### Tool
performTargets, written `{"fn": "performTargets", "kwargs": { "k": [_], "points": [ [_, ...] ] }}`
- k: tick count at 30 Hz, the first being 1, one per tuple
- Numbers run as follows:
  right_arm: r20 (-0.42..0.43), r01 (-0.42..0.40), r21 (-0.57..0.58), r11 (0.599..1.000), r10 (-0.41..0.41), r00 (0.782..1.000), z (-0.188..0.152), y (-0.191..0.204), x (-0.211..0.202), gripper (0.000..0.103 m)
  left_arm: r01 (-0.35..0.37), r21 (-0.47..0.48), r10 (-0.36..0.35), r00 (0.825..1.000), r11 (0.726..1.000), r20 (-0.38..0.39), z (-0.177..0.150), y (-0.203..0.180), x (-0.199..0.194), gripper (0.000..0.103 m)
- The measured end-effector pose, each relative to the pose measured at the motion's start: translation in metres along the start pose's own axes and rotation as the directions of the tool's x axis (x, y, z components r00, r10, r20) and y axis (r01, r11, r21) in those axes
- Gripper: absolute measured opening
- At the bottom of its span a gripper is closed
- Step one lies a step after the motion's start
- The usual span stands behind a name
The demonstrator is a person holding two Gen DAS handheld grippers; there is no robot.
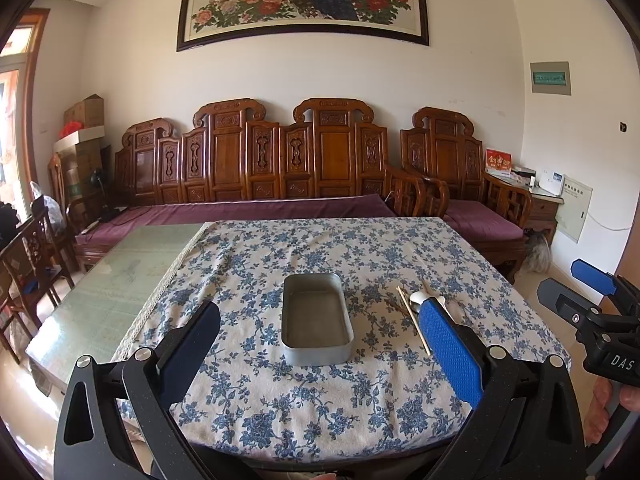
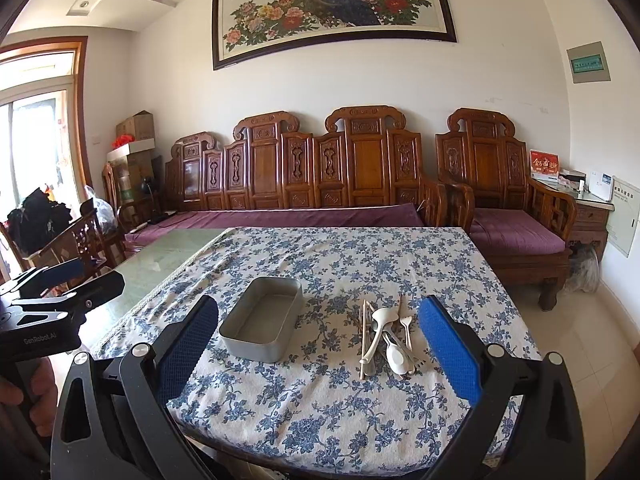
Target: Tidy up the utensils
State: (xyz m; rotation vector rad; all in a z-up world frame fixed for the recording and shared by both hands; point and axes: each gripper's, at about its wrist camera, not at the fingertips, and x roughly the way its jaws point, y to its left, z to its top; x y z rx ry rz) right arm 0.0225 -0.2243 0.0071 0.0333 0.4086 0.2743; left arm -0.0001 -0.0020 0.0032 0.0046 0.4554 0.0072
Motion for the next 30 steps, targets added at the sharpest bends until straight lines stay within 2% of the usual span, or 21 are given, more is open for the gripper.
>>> {"fn": "performTargets", "kwargs": {
  "k": [30],
  "points": [
    [0.003,-0.004,0.002,1.000,0.004,1.000,0.0045,0.0027,-0.0047,0.101,0.006,0.006,-0.006,1.000,1.000,0.014,0.0053,-0.0051,-0.0089,0.097]
  ]
}}
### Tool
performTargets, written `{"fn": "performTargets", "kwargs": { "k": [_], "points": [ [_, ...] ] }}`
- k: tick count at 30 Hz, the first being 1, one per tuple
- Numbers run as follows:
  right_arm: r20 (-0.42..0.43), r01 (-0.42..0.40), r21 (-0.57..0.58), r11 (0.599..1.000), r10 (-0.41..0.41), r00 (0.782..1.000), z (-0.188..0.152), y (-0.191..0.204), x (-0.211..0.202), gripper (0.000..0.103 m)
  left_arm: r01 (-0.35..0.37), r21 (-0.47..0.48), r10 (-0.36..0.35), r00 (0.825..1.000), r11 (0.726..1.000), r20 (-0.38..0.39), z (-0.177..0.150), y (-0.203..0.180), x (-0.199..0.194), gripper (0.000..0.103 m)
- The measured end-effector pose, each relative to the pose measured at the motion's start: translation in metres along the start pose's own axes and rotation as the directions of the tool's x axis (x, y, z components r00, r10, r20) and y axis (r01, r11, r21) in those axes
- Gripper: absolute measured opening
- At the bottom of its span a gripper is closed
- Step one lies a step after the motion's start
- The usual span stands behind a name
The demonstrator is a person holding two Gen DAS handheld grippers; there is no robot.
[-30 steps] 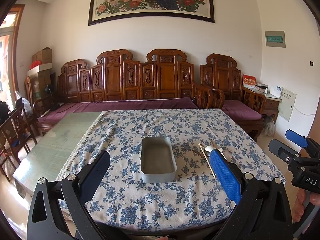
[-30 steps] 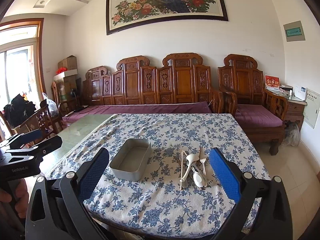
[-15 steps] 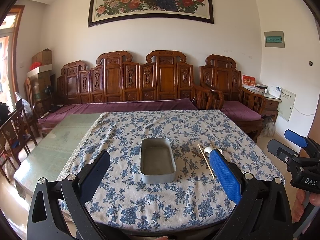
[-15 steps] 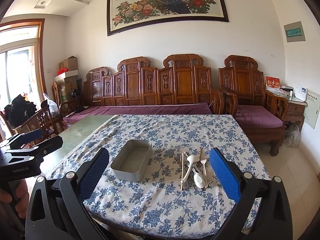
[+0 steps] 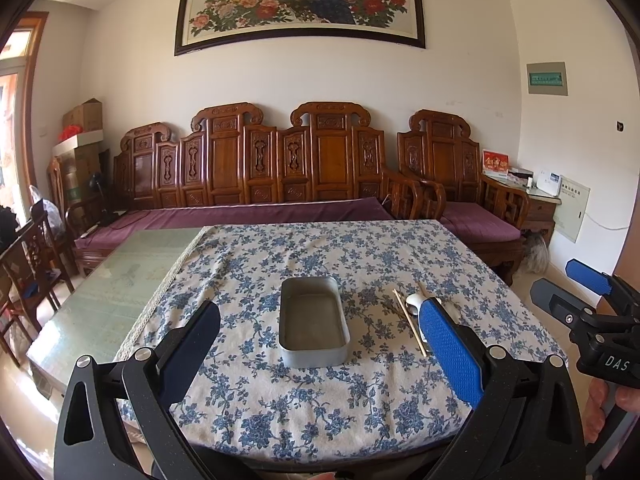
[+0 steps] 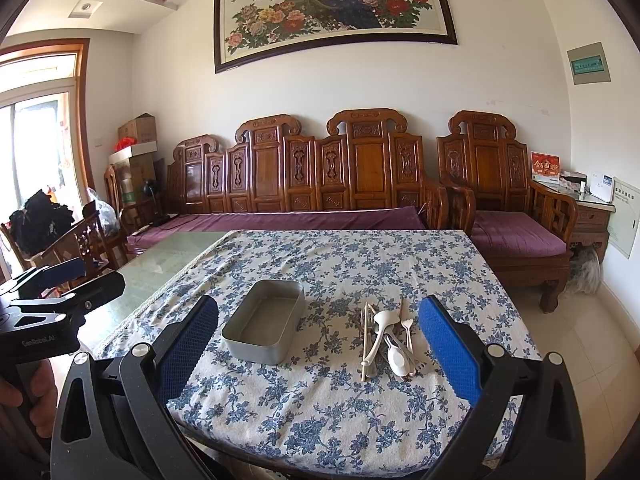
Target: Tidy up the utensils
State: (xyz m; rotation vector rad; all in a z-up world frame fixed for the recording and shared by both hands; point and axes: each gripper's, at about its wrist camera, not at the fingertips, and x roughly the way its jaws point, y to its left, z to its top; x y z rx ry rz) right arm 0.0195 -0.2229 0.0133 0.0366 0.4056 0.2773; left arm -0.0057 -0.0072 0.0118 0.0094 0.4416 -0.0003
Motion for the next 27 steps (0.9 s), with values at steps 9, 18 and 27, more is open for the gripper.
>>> {"fn": "performTargets", "kwargs": {
  "k": [9,18,27],
  "points": [
    [0.002,0.000,0.001,1.000,0.000,1.000,-0.0012,0.0010,0.0021,0.101,0.008,0.004,-0.008,1.000,1.000,0.008,0.0009,-0.0024,-0.0052,0.097],
    [0.003,0.000,0.001,1.000,0.000,1.000,-0.0034,-0.0004,0.0031,0.101,0.011,0.004,-0.011,1.000,1.000,0.007,0.0007,-0.0028,-0.0054,0.097],
    [0.000,-0.001,0.001,1.000,0.001,1.000,0.0020,0.0003,-0.0013,0.101,0.017,0.006,-0.017,1.000,1.000,-0.004,-0.0022,-0.0033,-0.0025,0.097]
  ]
}}
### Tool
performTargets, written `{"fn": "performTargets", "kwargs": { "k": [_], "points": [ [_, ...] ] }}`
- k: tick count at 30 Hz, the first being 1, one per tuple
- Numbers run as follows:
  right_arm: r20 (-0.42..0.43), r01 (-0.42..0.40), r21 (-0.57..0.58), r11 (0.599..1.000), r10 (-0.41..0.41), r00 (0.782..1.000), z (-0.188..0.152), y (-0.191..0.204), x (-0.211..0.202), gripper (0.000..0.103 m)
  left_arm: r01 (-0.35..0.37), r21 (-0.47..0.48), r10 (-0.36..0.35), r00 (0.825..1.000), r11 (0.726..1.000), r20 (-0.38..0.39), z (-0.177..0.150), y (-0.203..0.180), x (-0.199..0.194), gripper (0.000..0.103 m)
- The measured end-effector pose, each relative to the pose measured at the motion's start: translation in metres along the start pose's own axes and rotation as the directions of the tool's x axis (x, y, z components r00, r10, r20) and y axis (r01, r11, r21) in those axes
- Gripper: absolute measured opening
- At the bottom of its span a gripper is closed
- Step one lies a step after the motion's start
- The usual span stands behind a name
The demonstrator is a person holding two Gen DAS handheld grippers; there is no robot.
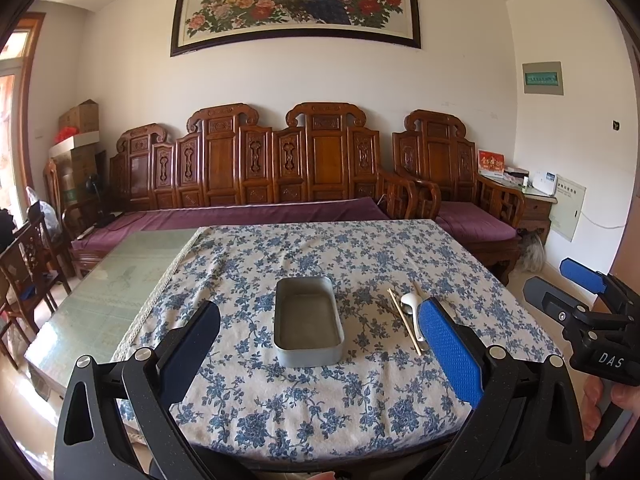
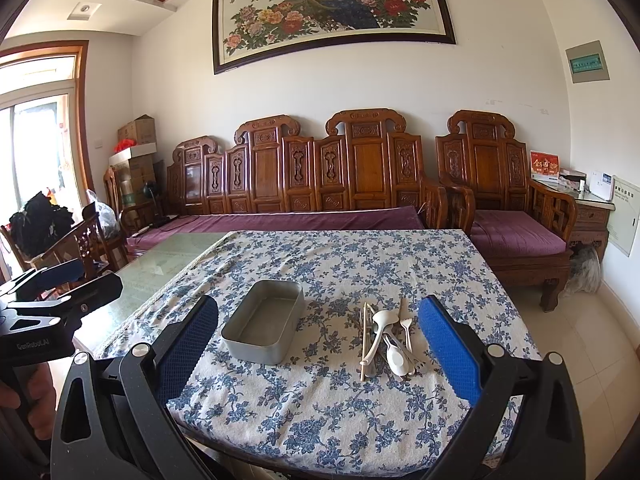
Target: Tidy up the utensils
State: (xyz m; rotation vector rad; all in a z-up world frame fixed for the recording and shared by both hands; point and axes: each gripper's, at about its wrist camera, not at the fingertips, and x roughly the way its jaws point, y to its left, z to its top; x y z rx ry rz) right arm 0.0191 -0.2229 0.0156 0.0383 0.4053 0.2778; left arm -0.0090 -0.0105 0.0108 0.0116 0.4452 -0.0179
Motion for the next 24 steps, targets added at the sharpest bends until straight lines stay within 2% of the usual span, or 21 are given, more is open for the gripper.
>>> {"fn": "performTargets", "kwargs": {
  "k": [5,11,18,24],
  "points": [
    [-0.021,-0.016,0.015,1.000,0.017,1.000,0.001,-0.011,0.004,0.101,0.003,0.004,-0.003,0.999,1.000,-0.042,-0.009,0.000,0.015,0.097],
    [-0.065,0.004,0.027,1.000,-0.002,0.998,-0.017,-0.025,0.031,0.101,0.016,0.007,-0.015,0.991,1.000,-0.131,-0.023,0.002,0.050,0.097],
    [-0.105,0.011,0.035,0.999,-0.008,0.994,-0.035,-0.045,0.065,0.101,0.034,0.021,-0.030,0.981,0.999,-0.191,-0.033,0.000,0.086,0.097],
    [-0.146,0.026,0.035,0.999,-0.020,0.989,-0.045,-0.062,0.096,0.093,0.069,0.019,-0.063,0.972,0.997,-0.227,-0.036,-0.004,0.117,0.097]
  ]
}}
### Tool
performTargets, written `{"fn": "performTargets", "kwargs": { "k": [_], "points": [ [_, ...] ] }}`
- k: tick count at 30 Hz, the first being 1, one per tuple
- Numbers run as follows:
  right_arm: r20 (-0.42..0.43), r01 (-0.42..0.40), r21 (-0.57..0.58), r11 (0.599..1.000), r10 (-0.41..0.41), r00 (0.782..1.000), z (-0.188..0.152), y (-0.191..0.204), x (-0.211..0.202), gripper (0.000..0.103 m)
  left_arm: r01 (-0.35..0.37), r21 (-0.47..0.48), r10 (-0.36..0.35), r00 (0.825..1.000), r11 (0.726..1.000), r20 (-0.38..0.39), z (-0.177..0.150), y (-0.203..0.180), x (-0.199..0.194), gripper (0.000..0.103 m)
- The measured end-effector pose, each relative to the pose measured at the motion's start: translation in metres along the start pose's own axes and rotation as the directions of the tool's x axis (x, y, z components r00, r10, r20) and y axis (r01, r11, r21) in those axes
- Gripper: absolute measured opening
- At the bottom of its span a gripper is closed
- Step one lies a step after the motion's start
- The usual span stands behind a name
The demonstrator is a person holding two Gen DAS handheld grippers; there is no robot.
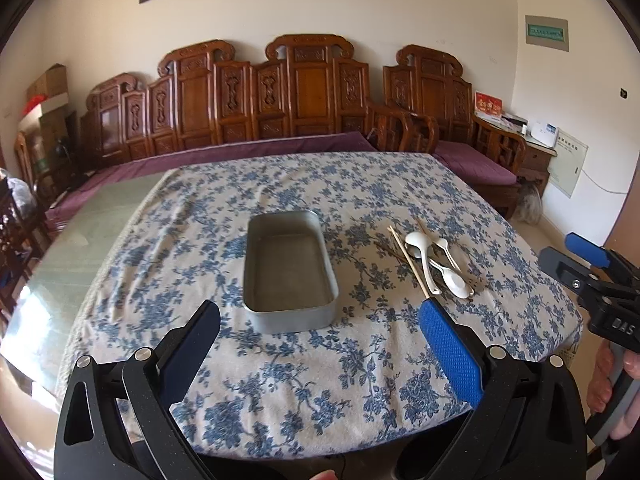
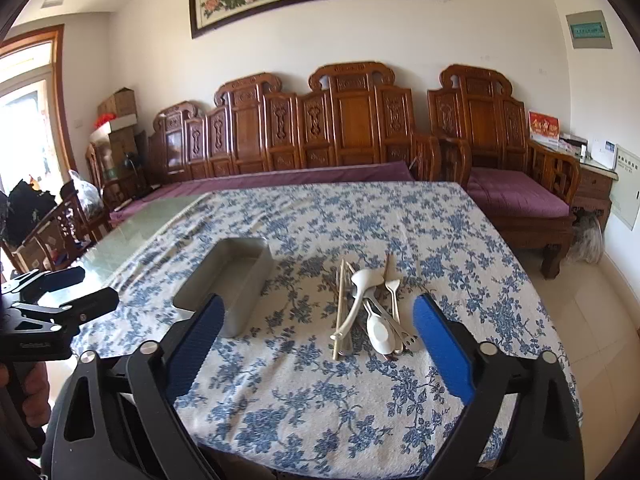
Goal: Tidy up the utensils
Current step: 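Lower the right gripper onto the utensil pile and grasp the white plastic fork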
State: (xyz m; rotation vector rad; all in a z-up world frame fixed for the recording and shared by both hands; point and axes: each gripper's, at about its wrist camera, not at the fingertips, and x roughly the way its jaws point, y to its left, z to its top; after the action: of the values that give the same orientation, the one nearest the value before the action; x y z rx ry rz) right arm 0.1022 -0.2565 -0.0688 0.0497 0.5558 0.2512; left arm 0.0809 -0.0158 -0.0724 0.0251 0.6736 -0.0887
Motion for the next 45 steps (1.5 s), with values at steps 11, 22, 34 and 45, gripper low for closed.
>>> {"fn": "performTargets", "kwargs": {
  "k": [11,22,34,45],
  "points": [
    [-0.061,0.018,0.000,1.000,-0.018,0.998,0.018,-0.035,0.065,0.071,0.093,0.040,-0.091,0.995,0.995,-0.046,0.020,-0.012,0.047,0.097],
    [-0.097,0.002,0.072,0.997,0.005,0.995,0.028,-0.086,0.118,0.040,0.142,0.091,-0.131,0.984,0.986,-0.125,0.032,-0.037,0.106,0.081],
    [-0.292,0.014,0.049,0.999,0.001,0.956,-0.015,-0.113,0.208,0.028,0.166,0.076,-0.148,0.967,0.983,-0.207,0.027,-0.053,0.160,0.071],
    [-0.411,-0.015,-0.012,1.000,0.009,0.912,-0.029,-0.120,0.260,0.011,0.163,0.085,-0.137,0.957,0.983,-0.257,0.017,-0.069,0.185,0.071]
  ]
}}
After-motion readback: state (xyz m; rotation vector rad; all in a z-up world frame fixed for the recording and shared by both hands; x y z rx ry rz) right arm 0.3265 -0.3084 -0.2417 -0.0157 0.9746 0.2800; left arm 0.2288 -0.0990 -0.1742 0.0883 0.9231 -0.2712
